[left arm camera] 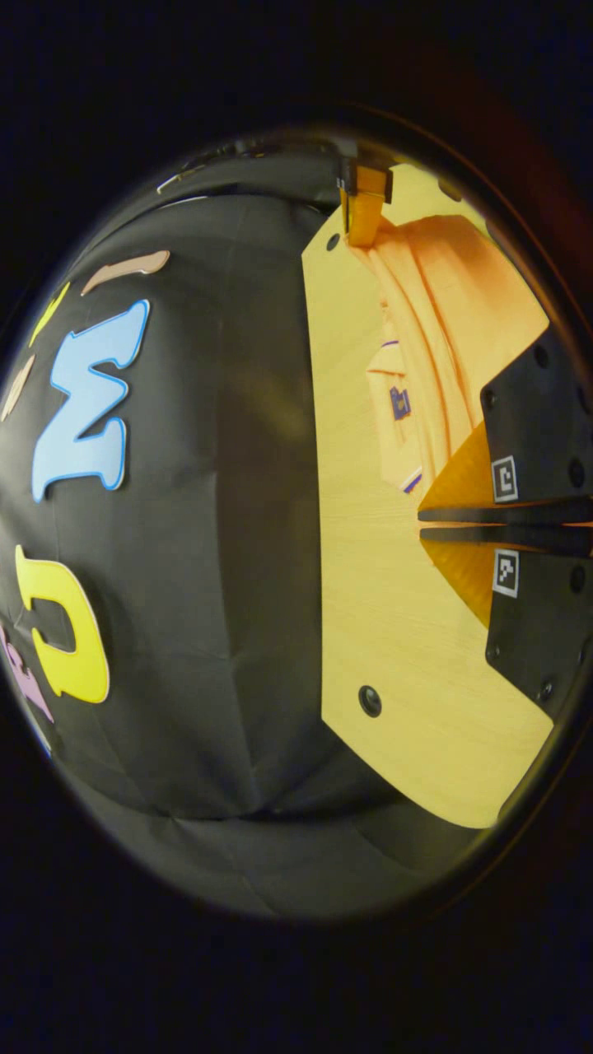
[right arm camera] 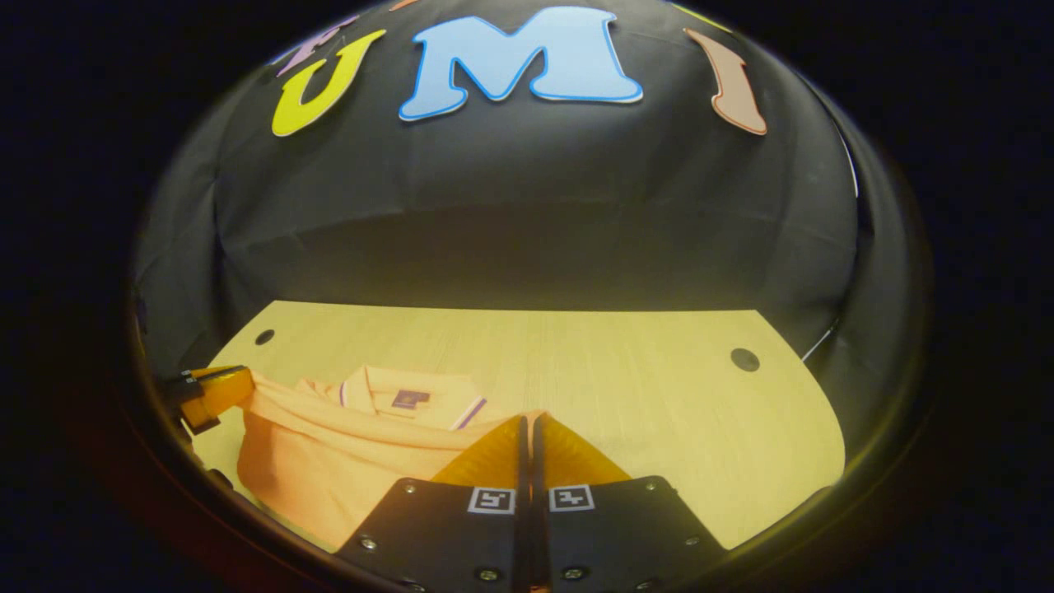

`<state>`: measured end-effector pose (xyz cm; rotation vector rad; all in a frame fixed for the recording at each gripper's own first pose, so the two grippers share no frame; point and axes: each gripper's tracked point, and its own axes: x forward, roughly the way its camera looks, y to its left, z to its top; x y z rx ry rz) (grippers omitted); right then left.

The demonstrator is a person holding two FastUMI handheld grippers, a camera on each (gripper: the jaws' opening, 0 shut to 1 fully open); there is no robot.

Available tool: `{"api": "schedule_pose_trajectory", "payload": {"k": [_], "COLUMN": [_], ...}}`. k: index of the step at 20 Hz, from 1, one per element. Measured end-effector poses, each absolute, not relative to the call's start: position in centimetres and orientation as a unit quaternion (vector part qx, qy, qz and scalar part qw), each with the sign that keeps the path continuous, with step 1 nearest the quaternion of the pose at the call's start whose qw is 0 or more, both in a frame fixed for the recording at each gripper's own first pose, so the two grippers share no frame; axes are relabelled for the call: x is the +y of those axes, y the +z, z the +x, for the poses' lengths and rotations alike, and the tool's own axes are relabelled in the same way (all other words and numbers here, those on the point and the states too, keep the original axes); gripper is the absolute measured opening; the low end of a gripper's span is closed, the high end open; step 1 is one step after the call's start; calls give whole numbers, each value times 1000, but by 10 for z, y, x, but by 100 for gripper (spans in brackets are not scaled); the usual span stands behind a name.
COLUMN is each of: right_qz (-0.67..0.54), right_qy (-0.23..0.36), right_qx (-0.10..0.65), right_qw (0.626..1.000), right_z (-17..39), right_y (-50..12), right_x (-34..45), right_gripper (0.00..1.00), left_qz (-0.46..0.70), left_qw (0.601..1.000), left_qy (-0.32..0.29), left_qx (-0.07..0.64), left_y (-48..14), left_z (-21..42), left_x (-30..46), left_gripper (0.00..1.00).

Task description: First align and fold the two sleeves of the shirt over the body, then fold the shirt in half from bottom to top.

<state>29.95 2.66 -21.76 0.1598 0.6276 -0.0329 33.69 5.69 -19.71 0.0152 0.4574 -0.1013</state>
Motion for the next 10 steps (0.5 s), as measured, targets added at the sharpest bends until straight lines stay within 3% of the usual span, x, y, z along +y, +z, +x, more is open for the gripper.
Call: {"api": "schedule_pose_trajectory", "payload": {"k": [10], "right_qz": [56], "right_qy": [-23], "right_qx": [337], "right_qw": [940], "right_z": [303], "right_y": [-239], "right_x": [33], "right_gripper": [4], "left_qz": [19], "left_qw": [968], "left_qy": [-43], "left_qx": [247], "left_y": [-217], "left_z": [346], "left_x": [60], "left_gripper": [10]}}
